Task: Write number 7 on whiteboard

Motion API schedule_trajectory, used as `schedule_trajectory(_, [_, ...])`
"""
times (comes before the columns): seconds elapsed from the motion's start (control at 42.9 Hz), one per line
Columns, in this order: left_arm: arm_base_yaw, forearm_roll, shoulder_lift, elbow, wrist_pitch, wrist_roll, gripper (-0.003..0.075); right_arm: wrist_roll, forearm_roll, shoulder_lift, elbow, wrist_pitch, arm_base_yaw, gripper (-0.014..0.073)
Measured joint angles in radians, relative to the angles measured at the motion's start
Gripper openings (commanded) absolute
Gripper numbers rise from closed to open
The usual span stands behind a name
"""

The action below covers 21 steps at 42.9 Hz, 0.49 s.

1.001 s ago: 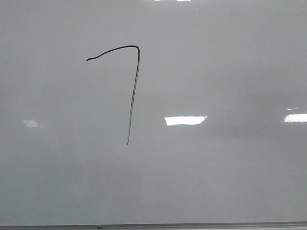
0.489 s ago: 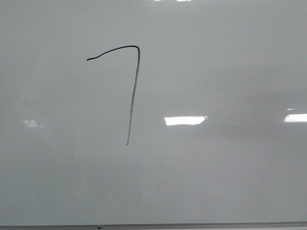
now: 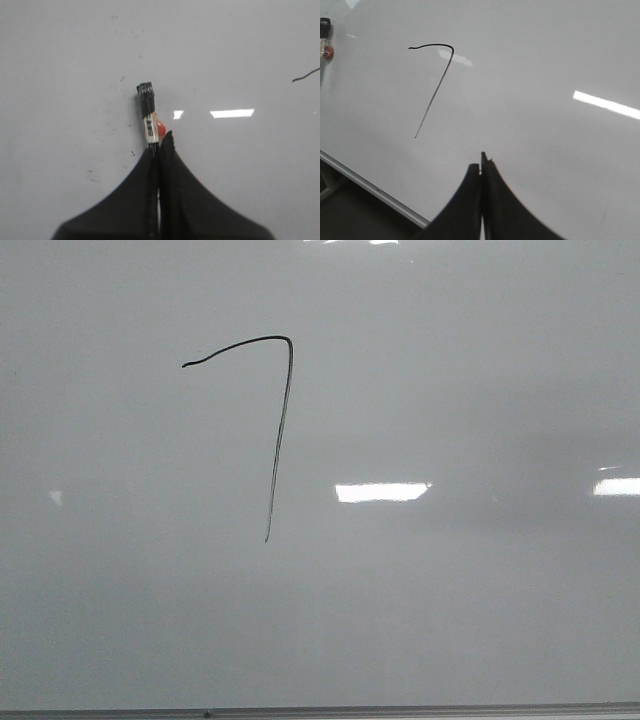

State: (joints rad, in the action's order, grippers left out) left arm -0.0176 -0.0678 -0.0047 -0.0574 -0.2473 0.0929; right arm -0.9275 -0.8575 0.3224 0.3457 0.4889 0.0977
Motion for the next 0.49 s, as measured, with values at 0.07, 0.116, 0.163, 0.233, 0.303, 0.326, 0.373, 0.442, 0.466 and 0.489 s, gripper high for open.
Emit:
schedule_trajectory(0.07, [0.000,0.000,0.000,0.031,0.015,0.001,-0.0020,0.000,0.000,0.000,0.000,0.000,0.000,-0.0069])
schedule_trajectory(0.116, [0.000,-0.002,0.000,0.052,0.035,0.002,-0.0020,0.000,0.000,0.000,0.000,0.000,0.000,-0.0069])
schedule_trajectory(0.163, [0.000,-0.001,0.000,0.063,0.045,0.002,-0.0020,0.000,0.000,0.000,0.000,0.000,0.000,-0.0069])
schedule_trajectory(0.233, [0.000,-0.001,0.000,0.063,0.076,0.002,-0.0020,0.000,0.000,0.000,0.000,0.000,0.000,-0.0069])
schedule_trajectory(0.303, [0.000,-0.001,0.000,0.063,0.078,0.002,-0.0020,0.000,0.000,0.000,0.000,0.000,0.000,-0.0069])
schedule_trajectory(0.326, [0.000,-0.001,0.000,0.063,0.078,0.002,-0.0020,0.000,0.000,0.000,0.000,0.000,0.000,-0.0069])
schedule_trajectory(0.373, [0.000,-0.001,0.000,0.063,0.078,0.002,-0.0020,0.000,0.000,0.000,0.000,0.000,0.000,-0.0069])
schedule_trajectory(0.442, [0.000,-0.001,0.000,0.063,0.078,0.002,-0.0020,0.000,0.000,0.000,0.000,0.000,0.000,-0.0069])
schedule_trajectory(0.466, [0.000,-0.001,0.000,0.063,0.078,0.003,-0.0020,0.000,0.000,0.000,0.000,0.000,0.000,-0.0069])
schedule_trajectory(0.489, [0.000,-0.001,0.000,0.063,0.078,0.003,-0.0020,0.000,0.000,0.000,0.000,0.000,0.000,-0.0069])
